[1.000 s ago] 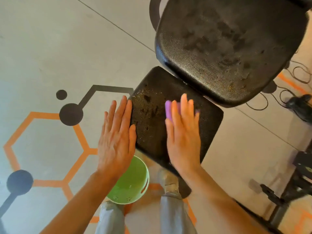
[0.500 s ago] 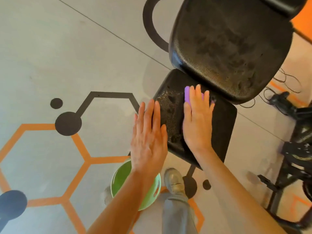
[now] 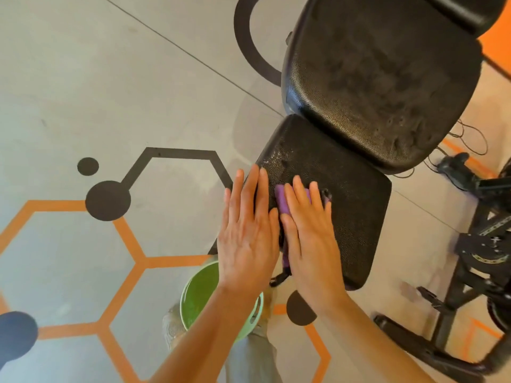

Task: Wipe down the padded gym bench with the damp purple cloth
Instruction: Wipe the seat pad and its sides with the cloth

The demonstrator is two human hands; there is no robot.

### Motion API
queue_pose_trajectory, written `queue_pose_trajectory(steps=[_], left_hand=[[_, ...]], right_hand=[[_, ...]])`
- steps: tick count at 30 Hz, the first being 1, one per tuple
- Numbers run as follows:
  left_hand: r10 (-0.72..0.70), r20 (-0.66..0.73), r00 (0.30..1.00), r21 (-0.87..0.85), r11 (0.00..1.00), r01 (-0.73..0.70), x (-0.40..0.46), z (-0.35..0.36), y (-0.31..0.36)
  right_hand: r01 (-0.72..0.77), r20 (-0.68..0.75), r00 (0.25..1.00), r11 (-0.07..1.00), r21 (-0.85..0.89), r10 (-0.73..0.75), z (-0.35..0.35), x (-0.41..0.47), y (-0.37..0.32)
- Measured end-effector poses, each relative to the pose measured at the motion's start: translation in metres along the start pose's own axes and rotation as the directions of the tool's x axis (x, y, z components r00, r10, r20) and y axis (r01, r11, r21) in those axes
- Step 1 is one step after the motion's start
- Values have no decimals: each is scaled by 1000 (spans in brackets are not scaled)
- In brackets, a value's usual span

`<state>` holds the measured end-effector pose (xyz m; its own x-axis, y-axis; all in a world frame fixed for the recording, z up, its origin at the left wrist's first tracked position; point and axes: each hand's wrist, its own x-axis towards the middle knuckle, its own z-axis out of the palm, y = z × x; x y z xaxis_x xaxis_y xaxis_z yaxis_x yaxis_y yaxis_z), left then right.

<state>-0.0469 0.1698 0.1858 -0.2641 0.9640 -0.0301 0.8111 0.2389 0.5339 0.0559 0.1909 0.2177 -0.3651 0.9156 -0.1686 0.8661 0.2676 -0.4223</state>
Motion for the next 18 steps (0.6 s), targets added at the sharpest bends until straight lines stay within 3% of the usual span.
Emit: queue_pose_trajectory(steps=[2, 4, 6, 10, 12, 15, 17, 18], left_hand=[[7, 17, 1000, -29, 1000, -6, -1, -3, 0], [3, 10, 1000, -70, 998, -3, -2, -7, -3], [-64, 7, 998, -147, 987, 64, -2, -11, -10], [-170, 41, 985, -314, 933, 174, 3, -12, -22], [-160, 51, 986, -351, 921, 168, 4, -10, -21], [-139, 43, 989, -362, 921, 145, 5, -9, -25], [-118, 42, 992, -363, 923, 125, 5, -7, -30], [-113, 43, 993, -361, 925, 120, 6, -6, -32]], right_hand=[[1, -18, 1000, 998, -58, -2, -7, 44, 21], [-114, -100, 989, 992, -61, 108, -12, 100, 34], [-198, -152, 970, 980, -29, 192, -6, 102, 25], [17, 53, 998, 1000, -13, -16, 3, 7, -11], [70, 65, 996, 997, -28, -68, -2, 32, 7], [-119, -75, 990, 992, -40, 116, -8, 118, 28], [-194, -134, 973, 980, -33, 188, 0, 116, 19], [-160, -101, 982, 987, -21, 157, 6, 92, 7]])
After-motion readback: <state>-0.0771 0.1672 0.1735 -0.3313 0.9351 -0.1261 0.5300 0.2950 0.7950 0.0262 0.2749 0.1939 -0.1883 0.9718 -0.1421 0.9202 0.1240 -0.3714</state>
